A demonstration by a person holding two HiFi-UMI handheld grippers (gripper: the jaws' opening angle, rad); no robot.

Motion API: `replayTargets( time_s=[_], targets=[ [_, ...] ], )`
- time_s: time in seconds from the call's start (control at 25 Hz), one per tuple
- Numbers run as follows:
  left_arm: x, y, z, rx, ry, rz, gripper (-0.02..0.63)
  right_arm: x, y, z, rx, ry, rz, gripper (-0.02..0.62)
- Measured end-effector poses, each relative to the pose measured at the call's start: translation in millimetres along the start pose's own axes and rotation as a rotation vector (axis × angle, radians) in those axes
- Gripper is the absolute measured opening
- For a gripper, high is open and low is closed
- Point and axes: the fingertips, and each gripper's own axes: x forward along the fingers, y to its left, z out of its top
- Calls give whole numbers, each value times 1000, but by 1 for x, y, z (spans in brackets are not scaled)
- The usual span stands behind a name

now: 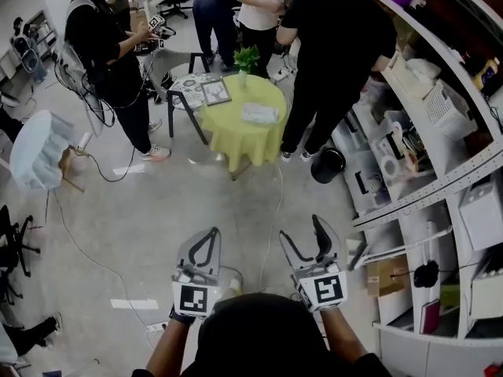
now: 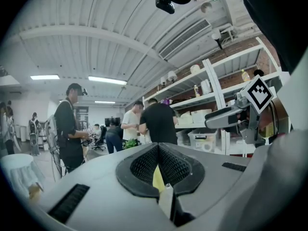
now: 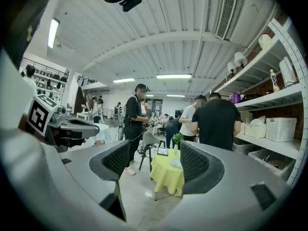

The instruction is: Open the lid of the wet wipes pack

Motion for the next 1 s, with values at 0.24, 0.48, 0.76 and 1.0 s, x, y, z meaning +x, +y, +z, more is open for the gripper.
replayTargets(
  time_s=[0.24, 0.48, 0.76, 1.0],
  targets=[
    [6, 33, -13, -43, 25, 10, 18, 13, 0, 1, -28, 54, -39, 313],
    [42, 53, -21, -30, 38, 0, 18, 44, -17, -13, -17, 93, -50, 311],
    [115, 70, -21, 28, 67, 15, 18, 127, -72, -25, -29, 72, -13, 308],
    [213, 100, -23, -33, 120, 53, 18, 215, -139, -12, -47, 26, 19, 301]
  ],
)
